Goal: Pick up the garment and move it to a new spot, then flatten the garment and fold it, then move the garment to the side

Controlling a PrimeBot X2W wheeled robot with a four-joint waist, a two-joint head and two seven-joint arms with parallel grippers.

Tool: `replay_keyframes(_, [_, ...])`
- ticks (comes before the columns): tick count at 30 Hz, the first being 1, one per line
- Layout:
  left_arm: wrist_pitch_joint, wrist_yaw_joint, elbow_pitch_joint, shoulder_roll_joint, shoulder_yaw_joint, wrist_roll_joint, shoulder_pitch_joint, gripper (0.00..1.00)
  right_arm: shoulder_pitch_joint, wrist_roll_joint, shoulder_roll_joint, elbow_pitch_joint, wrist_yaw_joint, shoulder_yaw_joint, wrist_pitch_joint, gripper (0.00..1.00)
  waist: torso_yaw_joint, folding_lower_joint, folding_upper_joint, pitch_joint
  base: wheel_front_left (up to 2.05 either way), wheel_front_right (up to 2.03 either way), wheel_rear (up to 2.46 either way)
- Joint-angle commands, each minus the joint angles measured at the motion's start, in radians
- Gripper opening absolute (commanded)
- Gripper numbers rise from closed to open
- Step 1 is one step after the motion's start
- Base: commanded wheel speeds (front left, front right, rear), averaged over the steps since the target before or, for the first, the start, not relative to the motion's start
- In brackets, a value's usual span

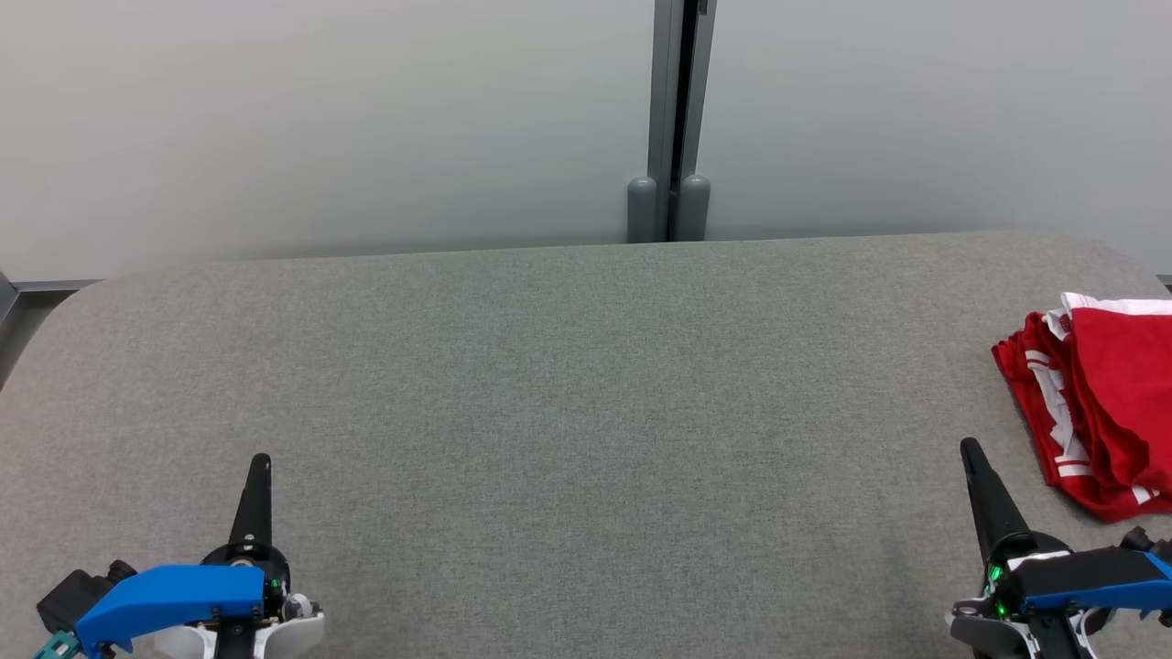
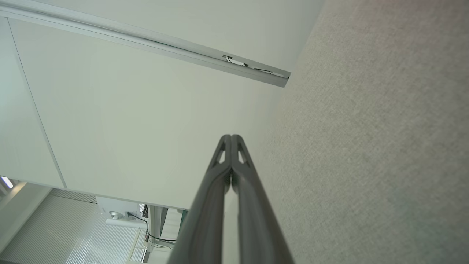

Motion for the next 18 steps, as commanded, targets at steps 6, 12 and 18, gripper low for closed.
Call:
replay_keyframes(6, [0.017, -0.002, -0.017, -0.001, 0.011, -0.059, -0.023, 0.00, -0.021, 0.064, 0.003, -0.002, 0.000, -0.006, 0.011, 0.00, 0.001, -0.0001, -0.0001, 0.001, 0.00, 0.00, 0.00])
replay_keyframes(12, [0.029, -0.002, -0.023, -0.003, 0.018, -0.101, -0.027, 0.00, -0.027, 0.109, 0.004, -0.001, 0.000, -0.008, 0.017, 0.00, 0.002, -0.0001, -0.0001, 0.002, 0.00, 0.00, 0.00])
replay_keyframes(18, [0.042, -0.002, -0.028, -0.006, 0.025, -0.141, -0.031, 0.00, -0.029, 0.152, 0.005, 0.001, 0.000, -0.011, 0.022, 0.00, 0.003, -0.0001, -0.0001, 0.003, 0.00, 0.00, 0.00])
